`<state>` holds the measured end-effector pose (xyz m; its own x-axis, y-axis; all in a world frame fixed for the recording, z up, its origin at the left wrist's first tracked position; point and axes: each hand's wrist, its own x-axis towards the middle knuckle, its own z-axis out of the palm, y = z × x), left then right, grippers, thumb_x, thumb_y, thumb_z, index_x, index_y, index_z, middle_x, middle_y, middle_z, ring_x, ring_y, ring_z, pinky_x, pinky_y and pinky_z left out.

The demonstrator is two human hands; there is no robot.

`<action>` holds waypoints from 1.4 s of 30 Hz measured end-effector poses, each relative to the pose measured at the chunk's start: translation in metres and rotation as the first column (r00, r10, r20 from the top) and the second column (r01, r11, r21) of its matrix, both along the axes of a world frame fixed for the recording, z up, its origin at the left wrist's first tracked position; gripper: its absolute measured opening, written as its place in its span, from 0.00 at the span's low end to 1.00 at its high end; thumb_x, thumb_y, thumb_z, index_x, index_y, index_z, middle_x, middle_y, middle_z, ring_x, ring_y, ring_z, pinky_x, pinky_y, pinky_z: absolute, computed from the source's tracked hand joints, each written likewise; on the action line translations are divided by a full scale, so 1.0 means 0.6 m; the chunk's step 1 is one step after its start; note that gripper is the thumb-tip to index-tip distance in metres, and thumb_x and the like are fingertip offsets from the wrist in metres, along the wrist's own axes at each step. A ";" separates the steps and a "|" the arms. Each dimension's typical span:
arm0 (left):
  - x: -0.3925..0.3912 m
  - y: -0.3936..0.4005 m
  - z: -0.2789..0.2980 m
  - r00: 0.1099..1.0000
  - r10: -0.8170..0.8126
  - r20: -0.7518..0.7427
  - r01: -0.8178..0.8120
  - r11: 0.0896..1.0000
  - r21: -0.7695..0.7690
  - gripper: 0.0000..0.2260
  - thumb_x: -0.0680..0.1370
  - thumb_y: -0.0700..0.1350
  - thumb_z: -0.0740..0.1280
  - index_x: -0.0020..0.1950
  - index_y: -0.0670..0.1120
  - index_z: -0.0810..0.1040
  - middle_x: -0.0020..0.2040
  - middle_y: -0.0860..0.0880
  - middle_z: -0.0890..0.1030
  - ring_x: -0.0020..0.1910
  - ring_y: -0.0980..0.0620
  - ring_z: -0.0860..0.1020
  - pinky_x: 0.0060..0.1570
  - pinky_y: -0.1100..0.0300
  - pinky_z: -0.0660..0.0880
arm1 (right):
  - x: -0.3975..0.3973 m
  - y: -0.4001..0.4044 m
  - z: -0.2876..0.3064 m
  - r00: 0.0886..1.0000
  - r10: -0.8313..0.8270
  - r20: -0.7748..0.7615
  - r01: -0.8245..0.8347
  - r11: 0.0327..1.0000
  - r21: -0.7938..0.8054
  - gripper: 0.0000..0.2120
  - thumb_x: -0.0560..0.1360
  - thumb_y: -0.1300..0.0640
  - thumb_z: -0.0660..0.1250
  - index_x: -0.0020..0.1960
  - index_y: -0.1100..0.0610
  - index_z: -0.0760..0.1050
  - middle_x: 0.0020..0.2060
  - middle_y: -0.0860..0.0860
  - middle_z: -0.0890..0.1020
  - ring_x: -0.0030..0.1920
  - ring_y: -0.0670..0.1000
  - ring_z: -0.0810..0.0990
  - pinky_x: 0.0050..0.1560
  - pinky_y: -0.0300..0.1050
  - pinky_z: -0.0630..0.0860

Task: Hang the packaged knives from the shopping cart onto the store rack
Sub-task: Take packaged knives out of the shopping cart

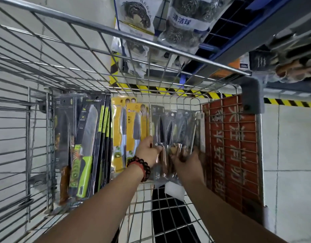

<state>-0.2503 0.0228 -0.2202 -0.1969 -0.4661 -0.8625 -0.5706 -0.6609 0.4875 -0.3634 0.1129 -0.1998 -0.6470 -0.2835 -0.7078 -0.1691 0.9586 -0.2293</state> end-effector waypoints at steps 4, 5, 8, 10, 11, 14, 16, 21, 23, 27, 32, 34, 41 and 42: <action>0.023 -0.002 0.000 0.998 0.055 -0.040 -0.054 0.998 0.028 0.20 0.79 0.43 0.66 0.70 0.43 0.71 0.67 0.46 0.75 0.66 0.47 0.72 0.67 0.50 0.68 | 0.003 -0.007 0.005 0.998 -0.060 -0.034 0.060 0.998 0.000 0.34 0.68 0.45 0.75 0.67 0.53 0.62 0.58 0.53 0.77 0.54 0.57 0.80 0.50 0.48 0.76; 0.027 -0.004 0.002 0.997 0.069 -0.043 -0.068 0.997 0.039 0.17 0.79 0.44 0.65 0.68 0.43 0.72 0.64 0.46 0.77 0.62 0.48 0.74 0.64 0.52 0.71 | 0.001 -0.011 0.004 0.994 -0.096 -0.054 0.096 0.995 -0.005 0.30 0.68 0.47 0.76 0.63 0.54 0.64 0.51 0.52 0.79 0.47 0.56 0.80 0.46 0.48 0.77; 0.035 -0.013 0.012 0.997 0.066 -0.034 -0.065 0.997 0.048 0.12 0.81 0.48 0.60 0.59 0.43 0.76 0.54 0.45 0.79 0.52 0.47 0.76 0.54 0.56 0.73 | -0.007 -0.024 0.012 0.982 -0.180 -0.059 0.176 0.982 -0.068 0.18 0.71 0.52 0.73 0.54 0.55 0.68 0.37 0.49 0.76 0.34 0.48 0.76 0.32 0.41 0.74; 0.036 -0.019 0.025 0.995 0.092 -0.025 -0.090 0.994 0.057 0.14 0.82 0.47 0.59 0.64 0.42 0.75 0.59 0.46 0.77 0.57 0.47 0.75 0.59 0.57 0.70 | -0.015 -0.024 0.015 0.989 -0.145 -0.041 0.138 0.982 -0.131 0.10 0.75 0.55 0.71 0.52 0.54 0.71 0.37 0.47 0.77 0.33 0.42 0.74 0.28 0.36 0.67; 0.037 -0.023 0.027 0.994 0.106 -0.020 -0.105 0.992 0.077 0.17 0.82 0.47 0.59 0.68 0.40 0.72 0.65 0.42 0.75 0.63 0.43 0.73 0.66 0.53 0.67 | -0.019 -0.025 0.018 0.992 -0.124 -0.028 0.118 0.980 -0.161 0.08 0.76 0.55 0.70 0.52 0.53 0.73 0.38 0.47 0.78 0.34 0.41 0.74 0.28 0.34 0.67; 0.036 -0.036 0.040 0.991 0.135 0.005 -0.135 0.986 0.095 0.19 0.82 0.47 0.59 0.72 0.43 0.68 0.71 0.42 0.70 0.66 0.41 0.71 0.69 0.50 0.65 | -0.029 -0.026 0.027 0.990 -0.138 0.028 0.140 0.960 -0.244 0.10 0.78 0.53 0.68 0.55 0.57 0.78 0.43 0.50 0.82 0.39 0.48 0.80 0.37 0.38 0.73; 0.037 -0.040 0.037 0.988 0.152 -0.001 -0.151 0.986 0.063 0.15 0.82 0.46 0.58 0.68 0.45 0.72 0.68 0.43 0.73 0.58 0.47 0.74 0.62 0.59 0.68 | -0.033 -0.027 0.045 0.983 -0.164 0.079 0.180 0.935 -0.306 0.08 0.79 0.53 0.65 0.51 0.56 0.79 0.38 0.48 0.81 0.39 0.48 0.79 0.40 0.42 0.73; 0.031 -0.044 0.048 0.979 0.190 -0.072 -0.184 0.979 0.082 0.14 0.81 0.48 0.60 0.61 0.43 0.76 0.64 0.42 0.76 0.56 0.48 0.76 0.61 0.61 0.70 | -0.030 -0.035 0.078 0.894 -0.294 0.339 0.411 0.839 -0.356 0.15 0.81 0.57 0.61 0.37 0.54 0.78 0.35 0.49 0.84 0.41 0.54 0.83 0.51 0.53 0.80; 0.023 -0.043 0.061 0.958 0.238 -0.160 -0.215 0.966 0.146 0.13 0.82 0.51 0.60 0.59 0.45 0.77 0.58 0.48 0.78 0.54 0.51 0.76 0.58 0.67 0.69 | -0.012 -0.037 0.070 0.871 -0.271 0.410 0.406 0.866 -0.291 0.13 0.81 0.56 0.61 0.42 0.58 0.79 0.43 0.59 0.85 0.46 0.63 0.83 0.55 0.63 0.79; 0.016 -0.028 0.070 0.945 0.221 -0.240 -0.188 0.970 0.153 0.23 0.77 0.63 0.60 0.67 0.52 0.72 0.62 0.55 0.75 0.59 0.51 0.74 0.61 0.57 0.68 | 0.021 -0.047 0.061 0.878 -0.234 0.418 0.367 0.889 -0.274 0.07 0.80 0.56 0.64 0.47 0.56 0.78 0.41 0.51 0.85 0.43 0.53 0.83 0.52 0.52 0.79; 0.040 -0.010 0.047 0.904 0.343 -0.255 -0.314 0.938 0.149 0.09 0.77 0.55 0.66 0.55 0.57 0.73 0.44 0.61 0.73 0.50 0.58 0.74 0.57 0.58 0.65 | 0.034 -0.050 0.063 0.825 -0.275 0.493 0.431 0.871 -0.234 0.11 0.71 0.54 0.76 0.49 0.58 0.80 0.46 0.57 0.86 0.50 0.60 0.85 0.56 0.63 0.79; 0.046 -0.008 0.043 0.860 0.431 -0.274 -0.389 0.901 0.194 0.12 0.78 0.53 0.67 0.60 0.54 0.73 0.44 0.61 0.71 0.48 0.58 0.72 0.59 0.57 0.64 | 0.035 -0.046 0.065 0.808 -0.285 0.515 0.438 0.876 -0.203 0.21 0.65 0.43 0.78 0.42 0.59 0.77 0.44 0.59 0.84 0.47 0.63 0.82 0.59 0.66 0.76; 0.046 -0.008 0.053 0.848 0.445 -0.289 -0.436 0.895 0.098 0.06 0.78 0.49 0.67 0.41 0.54 0.73 0.32 0.63 0.79 0.34 0.67 0.77 0.38 0.65 0.69 | 0.005 -0.058 0.118 0.980 -0.137 0.142 0.183 0.904 -0.386 0.12 0.72 0.52 0.74 0.35 0.54 0.75 0.35 0.59 0.82 0.34 0.61 0.80 0.39 0.57 0.81; 0.046 -0.005 0.050 0.878 0.392 -0.273 -0.395 0.918 0.049 0.06 0.78 0.50 0.67 0.41 0.53 0.74 0.32 0.63 0.79 0.33 0.68 0.77 0.38 0.66 0.69 | 0.003 -0.063 0.129 0.992 -0.099 0.077 0.122 0.907 -0.403 0.11 0.73 0.53 0.74 0.36 0.56 0.75 0.32 0.56 0.81 0.33 0.58 0.79 0.36 0.53 0.80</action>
